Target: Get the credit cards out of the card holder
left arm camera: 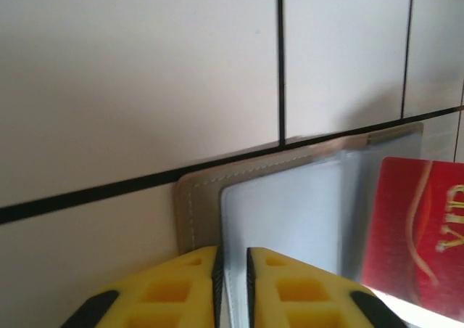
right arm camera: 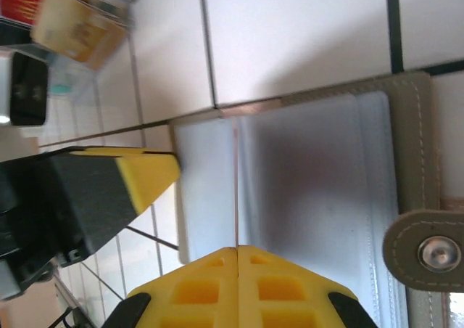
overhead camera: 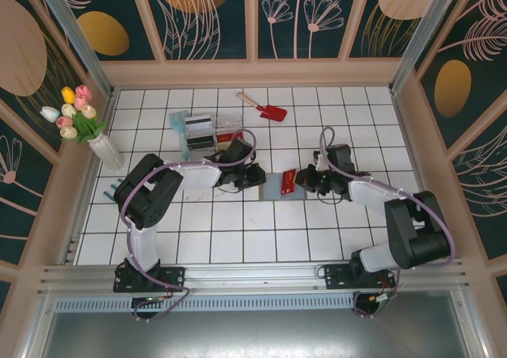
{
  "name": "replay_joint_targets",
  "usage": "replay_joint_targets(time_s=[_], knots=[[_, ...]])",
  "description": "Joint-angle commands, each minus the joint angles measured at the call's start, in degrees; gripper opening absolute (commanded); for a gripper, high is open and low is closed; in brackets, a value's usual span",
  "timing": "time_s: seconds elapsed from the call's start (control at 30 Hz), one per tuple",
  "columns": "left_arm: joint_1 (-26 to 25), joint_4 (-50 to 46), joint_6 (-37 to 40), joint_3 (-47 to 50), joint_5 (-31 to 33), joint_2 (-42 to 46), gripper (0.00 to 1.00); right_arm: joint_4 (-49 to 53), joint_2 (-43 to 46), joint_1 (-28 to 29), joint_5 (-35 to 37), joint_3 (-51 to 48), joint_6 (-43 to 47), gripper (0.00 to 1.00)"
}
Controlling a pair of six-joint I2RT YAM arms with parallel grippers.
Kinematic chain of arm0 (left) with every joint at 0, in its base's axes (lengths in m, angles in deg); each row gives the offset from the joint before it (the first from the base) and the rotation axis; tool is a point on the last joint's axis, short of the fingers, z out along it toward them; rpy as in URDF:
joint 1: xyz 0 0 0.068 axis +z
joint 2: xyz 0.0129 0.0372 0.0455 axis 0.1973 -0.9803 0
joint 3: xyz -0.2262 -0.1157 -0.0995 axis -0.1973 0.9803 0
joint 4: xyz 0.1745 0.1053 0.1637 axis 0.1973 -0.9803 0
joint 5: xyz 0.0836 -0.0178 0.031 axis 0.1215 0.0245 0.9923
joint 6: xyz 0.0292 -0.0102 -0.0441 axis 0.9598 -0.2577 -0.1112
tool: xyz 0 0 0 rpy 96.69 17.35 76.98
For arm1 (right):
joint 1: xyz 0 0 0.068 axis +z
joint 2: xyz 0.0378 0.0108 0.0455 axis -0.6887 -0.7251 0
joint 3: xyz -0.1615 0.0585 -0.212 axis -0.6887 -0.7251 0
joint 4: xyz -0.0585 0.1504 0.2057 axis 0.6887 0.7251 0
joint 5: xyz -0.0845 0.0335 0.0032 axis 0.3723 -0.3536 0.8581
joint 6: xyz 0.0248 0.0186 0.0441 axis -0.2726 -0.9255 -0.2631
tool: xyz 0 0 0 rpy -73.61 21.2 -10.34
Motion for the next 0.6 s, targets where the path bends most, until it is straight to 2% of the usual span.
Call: replay_joint_targets(time_s=[0.0,0.13,0.23,0.33,0.43,0.5,0.57], knots=[[-0.19,-1.50,2.49,-3.00,0.62,2.96,0.26,0.62,4.30,-1.37,-3.88,-0.23,2.44,0.00],[0.13,-2.35,3.37,-4.07,1.80,5.23,0.38,2.01,7.54,-2.74,-5.24,0.30,3.31,0.00],[0.58,-2.46,3.10,-3.47,3.93,7.94,0.52,0.54,10.09,-3.63,-6.54,0.06,2.54,0.00],[1.02,-0.12,2.24,-1.02,6.23,12.19,0.77,-5.24,11.76,-3.92,-9.05,-0.93,-0.71,0.00],[1.07,3.91,1.55,1.53,7.33,17.11,0.94,-12.81,12.12,-3.93,-11.42,-1.78,-5.51,0.00],[1.13,6.32,1.32,2.46,6.61,19.09,0.99,-18.92,12.12,-3.87,-12.99,-2.55,-9.40,0.00],[1.20,8.91,1.20,2.91,4.30,20.38,0.99,-25.54,12.13,-3.83,-13.98,-3.48,-13.37,0.00]])
